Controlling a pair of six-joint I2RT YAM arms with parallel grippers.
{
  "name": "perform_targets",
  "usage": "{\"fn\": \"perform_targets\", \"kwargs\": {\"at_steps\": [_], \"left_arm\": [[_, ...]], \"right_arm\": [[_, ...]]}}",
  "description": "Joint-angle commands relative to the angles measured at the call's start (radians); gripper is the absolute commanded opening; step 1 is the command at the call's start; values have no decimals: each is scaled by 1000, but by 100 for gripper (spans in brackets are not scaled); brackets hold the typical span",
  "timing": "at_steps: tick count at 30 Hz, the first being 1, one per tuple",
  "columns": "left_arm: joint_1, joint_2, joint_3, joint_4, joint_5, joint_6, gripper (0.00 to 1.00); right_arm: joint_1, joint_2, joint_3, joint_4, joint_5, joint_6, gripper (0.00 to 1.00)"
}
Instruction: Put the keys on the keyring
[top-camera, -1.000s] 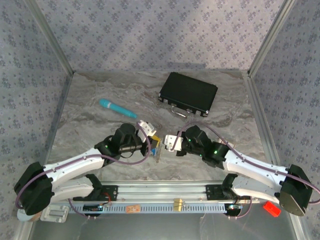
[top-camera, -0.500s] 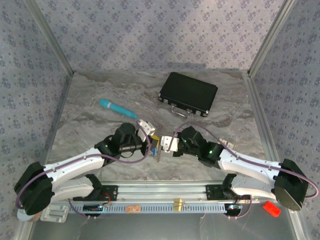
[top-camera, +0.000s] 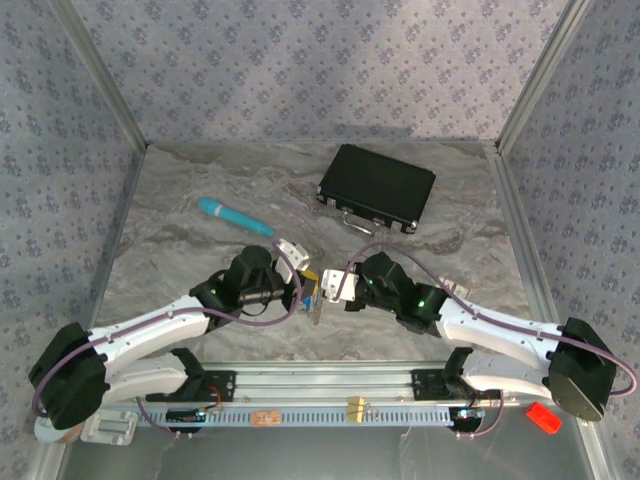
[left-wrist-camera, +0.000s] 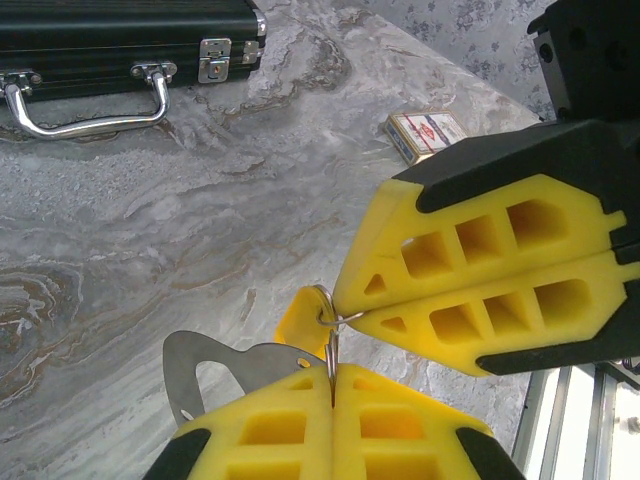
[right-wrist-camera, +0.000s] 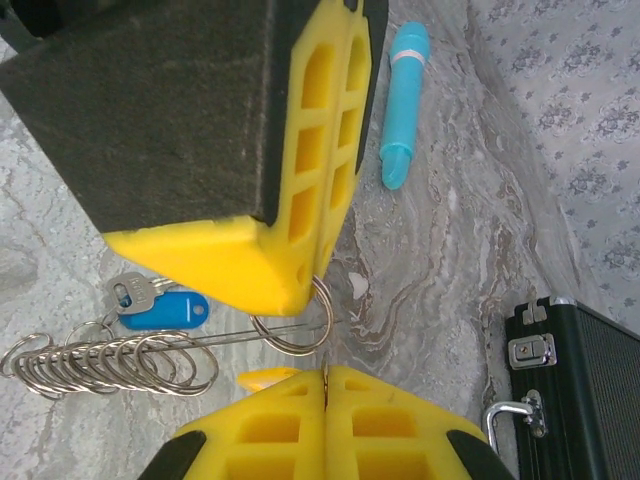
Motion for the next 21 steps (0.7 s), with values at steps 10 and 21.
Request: {"fn": "perform_targets", "kwargs": {"at_steps": [10,21], "left_arm": [[5,15,43,14,-4,-18,0],[6,-4,39,27,3,-28,0]], "right_arm": [[17,-4,26,29,-40,27,0],[22,24,28,16,-32,21,0]]}}
